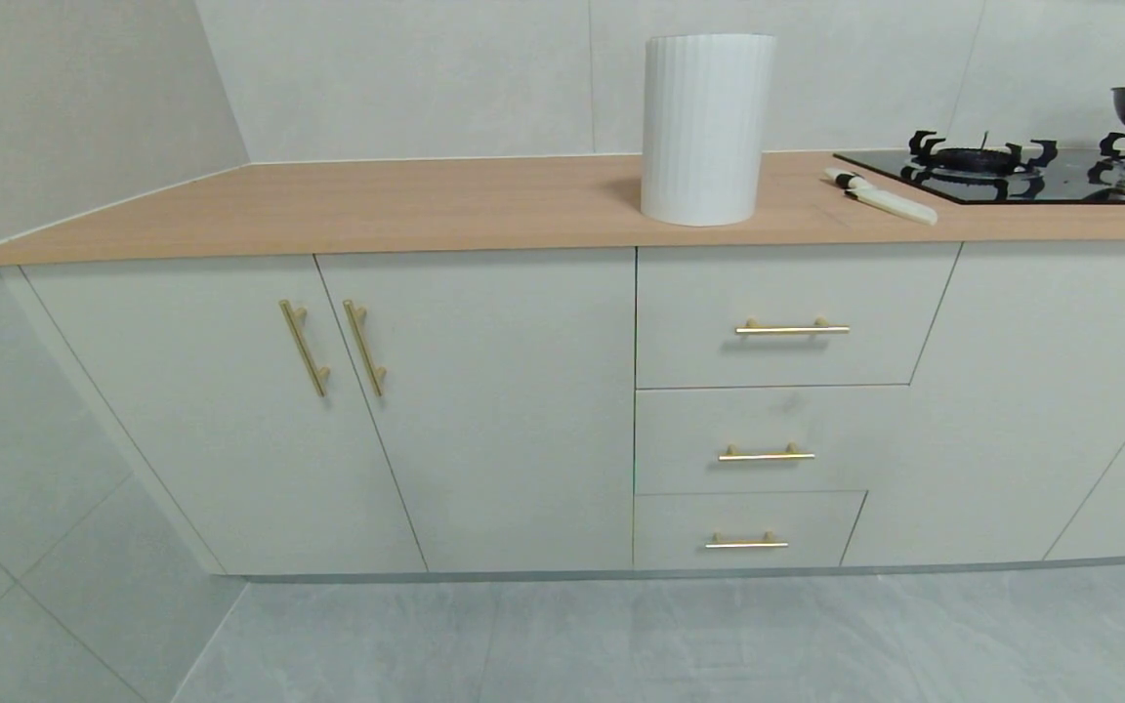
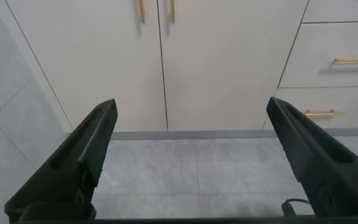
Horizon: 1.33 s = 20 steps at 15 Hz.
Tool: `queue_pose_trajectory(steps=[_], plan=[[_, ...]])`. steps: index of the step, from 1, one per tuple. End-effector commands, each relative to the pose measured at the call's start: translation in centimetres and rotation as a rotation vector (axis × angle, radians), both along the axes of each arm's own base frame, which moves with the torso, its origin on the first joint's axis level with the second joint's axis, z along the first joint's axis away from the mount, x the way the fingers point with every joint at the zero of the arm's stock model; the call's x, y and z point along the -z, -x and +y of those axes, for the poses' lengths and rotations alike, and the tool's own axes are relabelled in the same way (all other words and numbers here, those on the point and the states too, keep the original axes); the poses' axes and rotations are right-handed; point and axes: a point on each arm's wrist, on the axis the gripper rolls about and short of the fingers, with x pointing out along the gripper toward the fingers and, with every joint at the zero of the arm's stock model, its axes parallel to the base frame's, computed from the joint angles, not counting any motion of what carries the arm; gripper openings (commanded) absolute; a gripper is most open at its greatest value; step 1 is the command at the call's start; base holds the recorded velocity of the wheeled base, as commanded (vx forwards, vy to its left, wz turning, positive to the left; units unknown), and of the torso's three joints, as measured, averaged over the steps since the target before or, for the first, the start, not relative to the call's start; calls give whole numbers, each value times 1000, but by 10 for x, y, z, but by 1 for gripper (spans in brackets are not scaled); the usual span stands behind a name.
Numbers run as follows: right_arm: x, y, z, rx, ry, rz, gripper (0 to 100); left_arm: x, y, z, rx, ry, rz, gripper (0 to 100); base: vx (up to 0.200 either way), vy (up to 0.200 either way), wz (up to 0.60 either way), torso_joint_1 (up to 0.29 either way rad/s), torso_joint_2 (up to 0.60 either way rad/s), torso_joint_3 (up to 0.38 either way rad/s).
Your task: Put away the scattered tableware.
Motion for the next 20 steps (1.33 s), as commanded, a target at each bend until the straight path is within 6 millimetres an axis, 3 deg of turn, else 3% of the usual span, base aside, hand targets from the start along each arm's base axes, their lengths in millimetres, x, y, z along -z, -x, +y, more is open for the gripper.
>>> queue_pose_trajectory(steps=[1,7,20], plan=[[6,-1,1,-37,-8,37,100,0,0,0,0,0,0,100,0,0,0,0,0,0],[14,-2,2,-89,6,115,100,0,0,0,0,0,0,100,0,0,0,0,0,0],[14,-2,2,-93,7,110,100,0,0,0,1,-1,0,100,0,0,0,0,0,0]])
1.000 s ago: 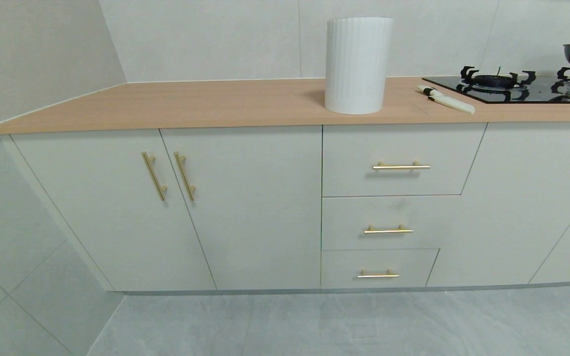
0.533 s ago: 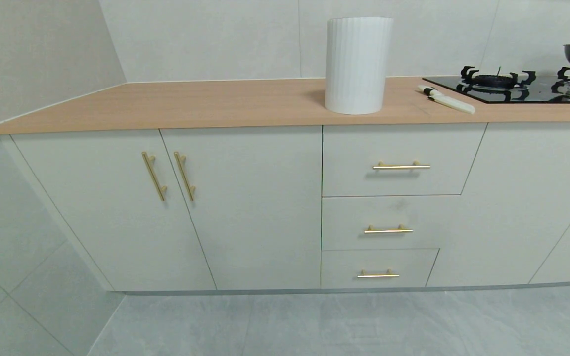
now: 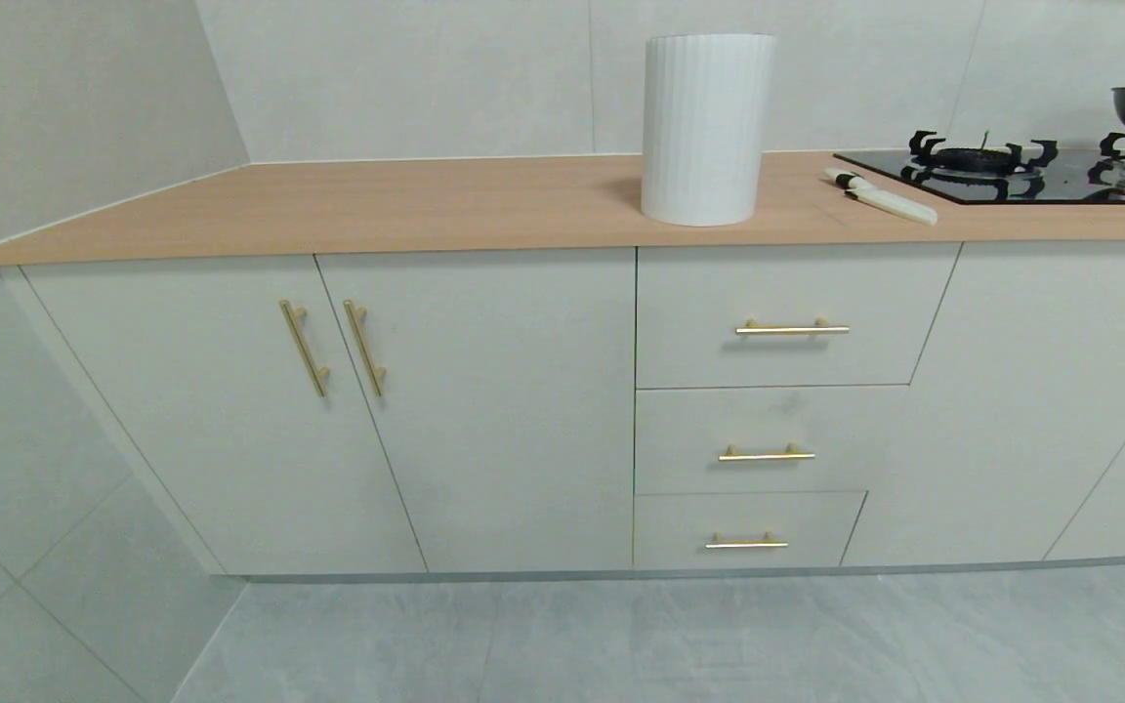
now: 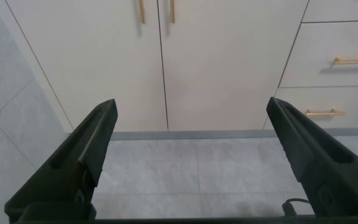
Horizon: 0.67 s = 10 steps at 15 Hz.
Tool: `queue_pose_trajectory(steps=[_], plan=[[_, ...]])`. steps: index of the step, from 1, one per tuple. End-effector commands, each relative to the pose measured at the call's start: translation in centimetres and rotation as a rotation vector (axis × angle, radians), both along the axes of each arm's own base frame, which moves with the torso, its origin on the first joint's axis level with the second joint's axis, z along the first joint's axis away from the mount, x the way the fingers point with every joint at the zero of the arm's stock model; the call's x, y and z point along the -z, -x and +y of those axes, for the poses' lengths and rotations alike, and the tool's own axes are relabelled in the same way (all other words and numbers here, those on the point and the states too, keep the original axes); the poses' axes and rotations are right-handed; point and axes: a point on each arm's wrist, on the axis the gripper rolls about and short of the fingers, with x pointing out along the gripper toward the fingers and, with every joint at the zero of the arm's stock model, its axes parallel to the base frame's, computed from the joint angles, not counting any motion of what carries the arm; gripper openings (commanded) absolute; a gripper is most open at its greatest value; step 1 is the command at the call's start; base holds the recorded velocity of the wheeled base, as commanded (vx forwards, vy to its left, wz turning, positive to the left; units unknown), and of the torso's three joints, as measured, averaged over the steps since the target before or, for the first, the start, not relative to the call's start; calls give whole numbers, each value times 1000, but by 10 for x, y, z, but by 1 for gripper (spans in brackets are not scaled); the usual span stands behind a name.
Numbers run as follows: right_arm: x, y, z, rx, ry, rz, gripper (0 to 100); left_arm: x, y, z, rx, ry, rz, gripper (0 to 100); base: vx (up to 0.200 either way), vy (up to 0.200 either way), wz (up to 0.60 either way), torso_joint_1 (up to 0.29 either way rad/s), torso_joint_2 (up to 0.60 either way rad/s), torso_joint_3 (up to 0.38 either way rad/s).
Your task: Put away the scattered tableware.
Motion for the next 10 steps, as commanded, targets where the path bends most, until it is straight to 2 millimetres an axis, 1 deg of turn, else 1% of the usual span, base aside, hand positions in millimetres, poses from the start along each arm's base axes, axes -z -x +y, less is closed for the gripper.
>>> queue_pose_trajectory(steps=[1,10], plan=[[0,0,0,-1,-1,4,100,0,0,0,0,0,0,100,0,0,0,0,0,0],[0,0,0,-1,-4,4,100,0,0,0,-1,2,0,100,200,0,0,2,0,1]])
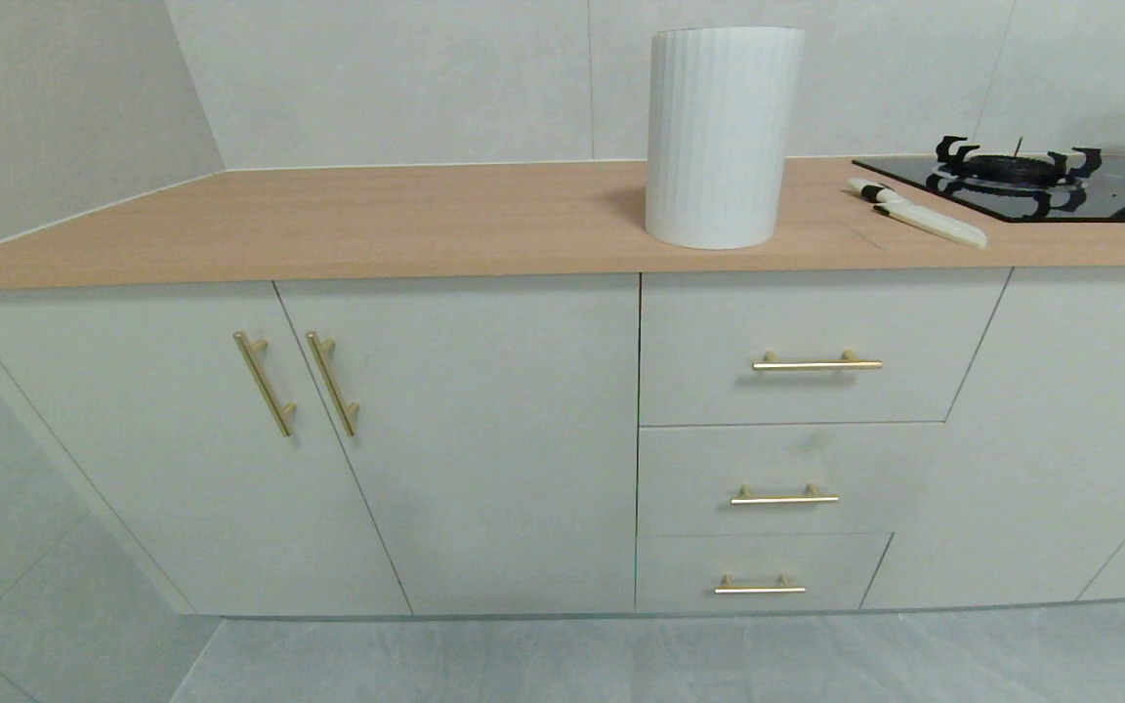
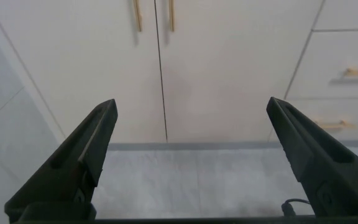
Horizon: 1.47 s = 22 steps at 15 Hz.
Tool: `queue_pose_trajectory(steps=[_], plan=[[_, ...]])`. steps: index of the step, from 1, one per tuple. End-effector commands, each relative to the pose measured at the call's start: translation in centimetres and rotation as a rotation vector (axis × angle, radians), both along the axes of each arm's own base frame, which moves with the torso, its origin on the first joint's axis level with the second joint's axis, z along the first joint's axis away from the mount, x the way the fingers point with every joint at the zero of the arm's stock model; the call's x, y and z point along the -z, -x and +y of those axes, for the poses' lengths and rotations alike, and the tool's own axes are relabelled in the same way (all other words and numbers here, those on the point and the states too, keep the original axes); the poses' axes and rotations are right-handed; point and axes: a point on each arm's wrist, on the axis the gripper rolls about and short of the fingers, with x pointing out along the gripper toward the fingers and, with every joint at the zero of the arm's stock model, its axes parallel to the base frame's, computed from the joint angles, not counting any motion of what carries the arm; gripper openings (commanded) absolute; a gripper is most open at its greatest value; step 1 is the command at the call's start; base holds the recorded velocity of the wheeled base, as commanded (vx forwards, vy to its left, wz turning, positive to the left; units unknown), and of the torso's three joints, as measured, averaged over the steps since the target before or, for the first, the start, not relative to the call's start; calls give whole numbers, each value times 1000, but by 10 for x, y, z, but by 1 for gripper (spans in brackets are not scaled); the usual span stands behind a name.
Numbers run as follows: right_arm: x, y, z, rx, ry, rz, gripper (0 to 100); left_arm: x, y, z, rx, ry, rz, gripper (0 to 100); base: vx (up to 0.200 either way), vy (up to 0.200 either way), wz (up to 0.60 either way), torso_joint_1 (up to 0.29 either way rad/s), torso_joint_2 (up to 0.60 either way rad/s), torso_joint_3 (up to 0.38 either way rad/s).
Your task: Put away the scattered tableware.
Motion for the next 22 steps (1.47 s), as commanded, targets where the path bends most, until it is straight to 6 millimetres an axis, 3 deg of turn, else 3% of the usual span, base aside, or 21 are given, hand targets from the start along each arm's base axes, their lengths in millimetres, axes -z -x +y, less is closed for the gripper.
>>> queue_pose_trajectory(steps=[1,17,22], plan=[[0,0,0,-1,1,2,100,0,0,0,0,0,0,100,200,0,0,7,2,2],[0,0,0,-1,-1,3,100,0,0,0,2,0,0,100,200,0,0,4,2,4],[0,0,0,-2,-1,3,100,0,0,0,0,0,0,100,0,0,0,0,0,0]])
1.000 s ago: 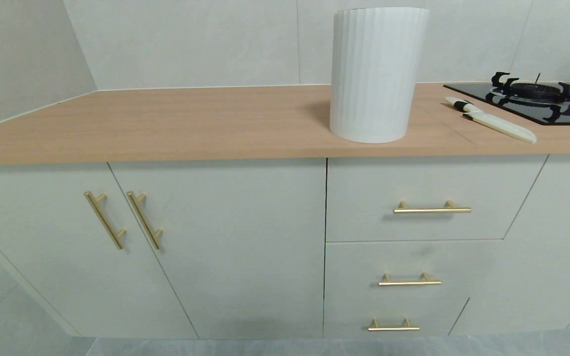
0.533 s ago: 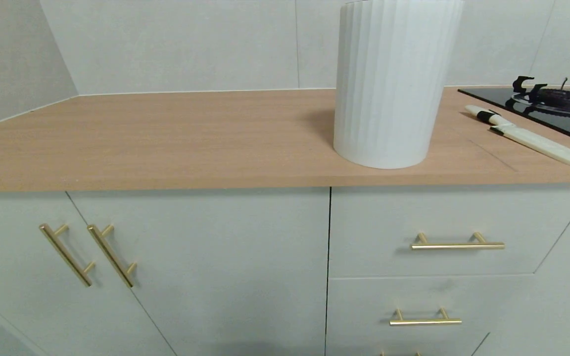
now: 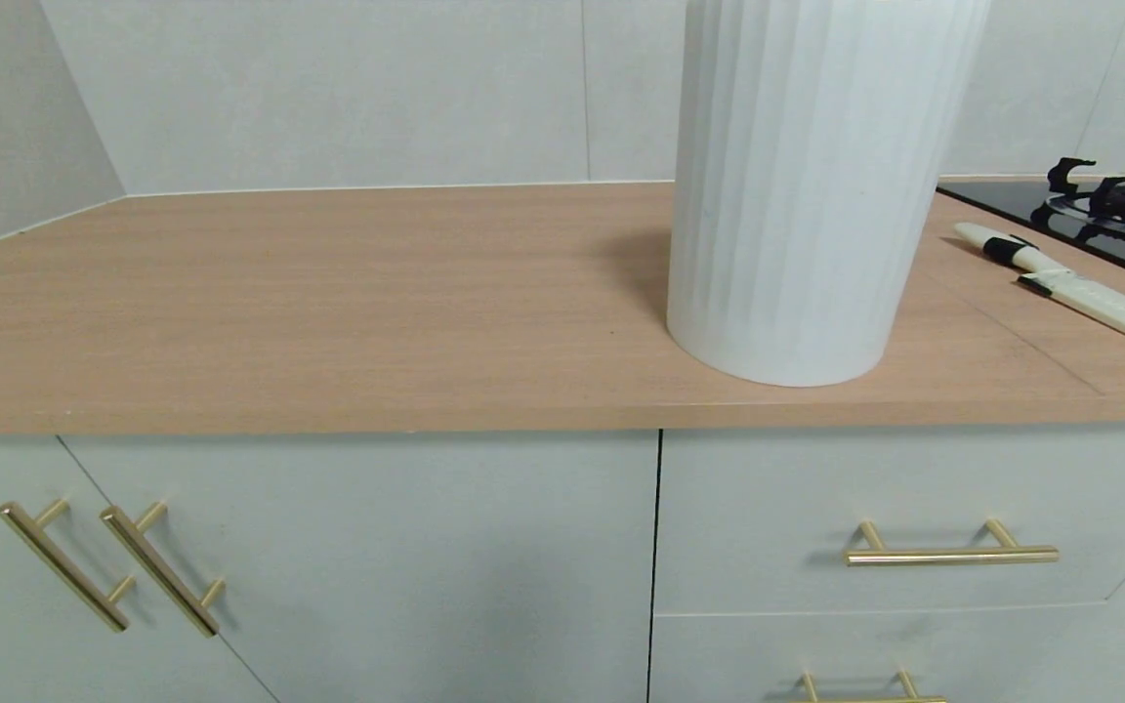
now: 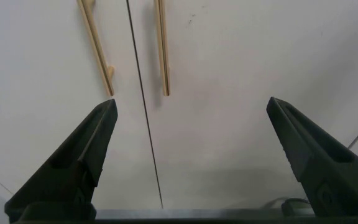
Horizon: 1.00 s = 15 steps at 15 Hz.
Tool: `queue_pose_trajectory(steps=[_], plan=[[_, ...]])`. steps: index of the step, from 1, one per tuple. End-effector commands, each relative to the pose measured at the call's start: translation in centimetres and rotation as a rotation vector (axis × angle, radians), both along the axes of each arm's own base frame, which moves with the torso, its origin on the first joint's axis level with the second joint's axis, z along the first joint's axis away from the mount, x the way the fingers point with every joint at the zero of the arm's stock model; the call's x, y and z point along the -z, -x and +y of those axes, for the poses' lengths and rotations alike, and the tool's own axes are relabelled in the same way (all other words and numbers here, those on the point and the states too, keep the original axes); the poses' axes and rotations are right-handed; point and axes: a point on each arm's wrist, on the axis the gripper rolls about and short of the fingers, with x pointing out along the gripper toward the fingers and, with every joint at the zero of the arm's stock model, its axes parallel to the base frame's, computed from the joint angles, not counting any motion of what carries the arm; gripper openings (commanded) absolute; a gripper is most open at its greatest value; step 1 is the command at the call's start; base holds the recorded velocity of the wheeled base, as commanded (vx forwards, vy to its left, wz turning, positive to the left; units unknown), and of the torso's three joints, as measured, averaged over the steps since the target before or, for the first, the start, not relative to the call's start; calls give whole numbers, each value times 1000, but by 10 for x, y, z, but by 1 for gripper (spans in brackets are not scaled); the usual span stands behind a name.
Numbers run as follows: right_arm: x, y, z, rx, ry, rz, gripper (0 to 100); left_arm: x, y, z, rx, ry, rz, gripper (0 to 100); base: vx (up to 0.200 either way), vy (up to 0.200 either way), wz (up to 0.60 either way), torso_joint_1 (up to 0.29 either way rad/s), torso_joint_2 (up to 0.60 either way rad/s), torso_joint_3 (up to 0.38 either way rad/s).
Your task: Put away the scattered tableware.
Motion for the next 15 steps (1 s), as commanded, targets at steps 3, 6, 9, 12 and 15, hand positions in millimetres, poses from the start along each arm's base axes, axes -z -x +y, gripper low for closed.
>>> queue_pose_trajectory(steps=[3,6,9,12,15], plan=[[0,0,0,0,0,0,100,0,0,0,-1,0,0,100,0,0,0,0,0,0],[0,0,0,0,0,0,100,0,0,0,-1,2,0,100,0,-67,0,1,1,2],[0,0,0,0,0,2,100,0,0,0,-1,2,0,100,0,-200,0,2,1,4],[0,0,0,-2,0,0,100,0,0,0,-1,2,0,100,0,-200,0,4,4,9],[0,0,0,-2,-3,0,100,0,0,0,-1,2,0,100,0,-133,0,2,0,2]])
